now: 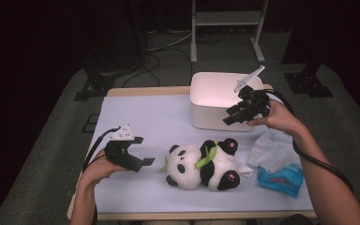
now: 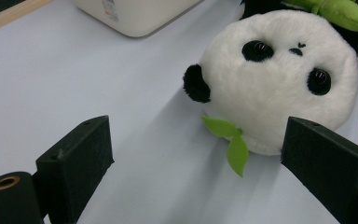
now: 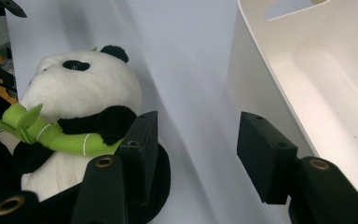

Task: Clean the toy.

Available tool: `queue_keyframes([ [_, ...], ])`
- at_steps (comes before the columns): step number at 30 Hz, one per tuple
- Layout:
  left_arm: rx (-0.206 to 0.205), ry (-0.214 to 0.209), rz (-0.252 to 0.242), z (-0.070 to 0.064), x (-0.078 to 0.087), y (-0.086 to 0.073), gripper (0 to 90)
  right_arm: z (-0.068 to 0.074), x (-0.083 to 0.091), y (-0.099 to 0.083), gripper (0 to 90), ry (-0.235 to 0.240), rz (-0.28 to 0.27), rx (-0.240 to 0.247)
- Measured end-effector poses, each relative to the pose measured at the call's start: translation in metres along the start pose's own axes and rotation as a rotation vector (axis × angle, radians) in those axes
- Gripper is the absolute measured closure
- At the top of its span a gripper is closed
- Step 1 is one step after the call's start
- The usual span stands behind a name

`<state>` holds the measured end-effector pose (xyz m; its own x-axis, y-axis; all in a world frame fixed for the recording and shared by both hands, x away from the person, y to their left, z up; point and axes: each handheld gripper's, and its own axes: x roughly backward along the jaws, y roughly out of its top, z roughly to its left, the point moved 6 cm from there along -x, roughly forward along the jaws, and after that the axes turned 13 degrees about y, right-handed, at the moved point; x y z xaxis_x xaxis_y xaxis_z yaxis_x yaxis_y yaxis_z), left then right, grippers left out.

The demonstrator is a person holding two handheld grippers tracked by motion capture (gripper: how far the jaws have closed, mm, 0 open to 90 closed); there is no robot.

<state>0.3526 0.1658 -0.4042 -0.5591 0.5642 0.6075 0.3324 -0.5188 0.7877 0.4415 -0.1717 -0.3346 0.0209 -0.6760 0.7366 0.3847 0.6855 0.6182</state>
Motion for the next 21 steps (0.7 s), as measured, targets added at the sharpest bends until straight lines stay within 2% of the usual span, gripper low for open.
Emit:
queue_keyframes([
  [13, -0.001, 0.004, -0.002, 0.004, 0.002, -0.002, 8.0, -0.006, -0.004, 0.018, 47.2, -0.001, 0.027, 0.015],
  [21, 0.007, 0.0, -0.004, 0.004, 0.002, -0.003, 8.0, -0.018, -0.011, 0.03, 48.4, -0.019, 0.071, 0.001],
])
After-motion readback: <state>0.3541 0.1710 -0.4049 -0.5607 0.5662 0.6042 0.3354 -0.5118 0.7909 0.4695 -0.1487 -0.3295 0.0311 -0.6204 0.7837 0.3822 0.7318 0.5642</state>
